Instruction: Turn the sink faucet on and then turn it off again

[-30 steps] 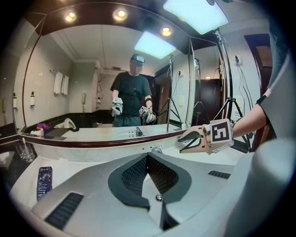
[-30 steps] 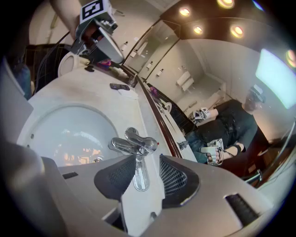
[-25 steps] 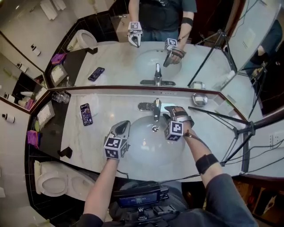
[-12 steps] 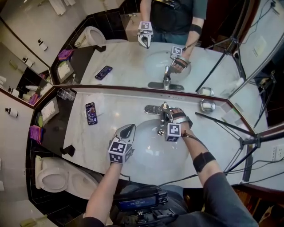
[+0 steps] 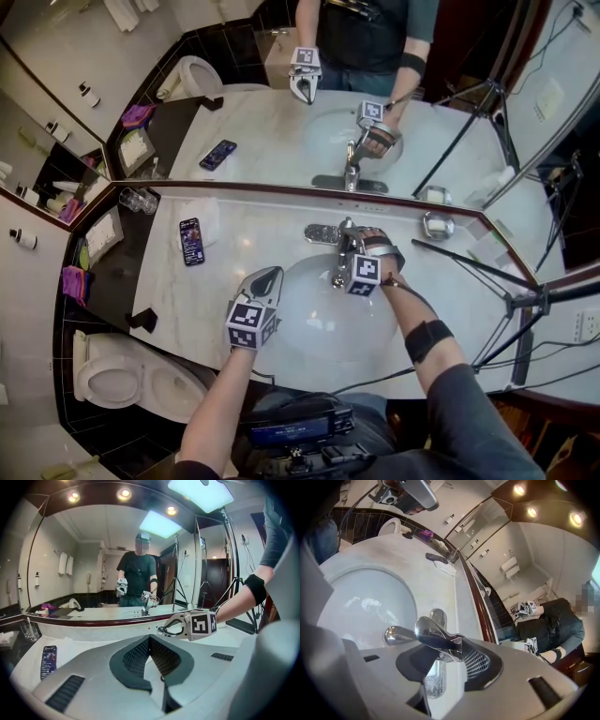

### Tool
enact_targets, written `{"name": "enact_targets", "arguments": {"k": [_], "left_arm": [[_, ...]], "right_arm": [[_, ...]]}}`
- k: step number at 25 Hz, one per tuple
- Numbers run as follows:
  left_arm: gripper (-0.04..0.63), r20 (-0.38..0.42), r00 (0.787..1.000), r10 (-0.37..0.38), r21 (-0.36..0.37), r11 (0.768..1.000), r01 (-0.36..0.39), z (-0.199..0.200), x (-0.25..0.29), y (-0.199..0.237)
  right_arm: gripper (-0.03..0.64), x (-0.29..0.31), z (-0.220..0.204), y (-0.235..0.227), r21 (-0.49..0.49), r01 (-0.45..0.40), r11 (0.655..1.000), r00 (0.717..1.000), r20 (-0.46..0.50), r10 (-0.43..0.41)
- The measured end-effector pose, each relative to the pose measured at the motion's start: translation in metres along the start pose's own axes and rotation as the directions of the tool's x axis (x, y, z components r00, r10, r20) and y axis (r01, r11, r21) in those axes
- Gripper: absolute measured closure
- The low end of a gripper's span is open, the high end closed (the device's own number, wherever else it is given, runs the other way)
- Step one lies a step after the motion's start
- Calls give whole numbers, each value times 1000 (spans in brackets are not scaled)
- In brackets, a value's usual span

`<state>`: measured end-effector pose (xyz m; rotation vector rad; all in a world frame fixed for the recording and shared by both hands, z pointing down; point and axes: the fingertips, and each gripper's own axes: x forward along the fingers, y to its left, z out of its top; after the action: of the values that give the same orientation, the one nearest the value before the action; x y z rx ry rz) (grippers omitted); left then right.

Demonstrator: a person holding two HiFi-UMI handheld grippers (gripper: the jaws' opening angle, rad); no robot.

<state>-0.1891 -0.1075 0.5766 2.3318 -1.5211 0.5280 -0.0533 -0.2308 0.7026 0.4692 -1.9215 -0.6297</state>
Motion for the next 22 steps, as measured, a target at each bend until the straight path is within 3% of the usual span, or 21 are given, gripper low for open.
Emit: {"name": "enact_targets", "arguments": {"k": [11, 22], "left_arm": [[594, -1, 1000, -5, 2, 1000, 5, -3, 0, 0], [594, -2, 1000, -14, 0, 1000, 14, 0, 2, -1]], "right_arm": [[446, 2, -4, -4, 112, -23, 993, 1000, -8, 24], [449, 7, -8, -21, 308, -137, 941, 990, 11, 140]]}}
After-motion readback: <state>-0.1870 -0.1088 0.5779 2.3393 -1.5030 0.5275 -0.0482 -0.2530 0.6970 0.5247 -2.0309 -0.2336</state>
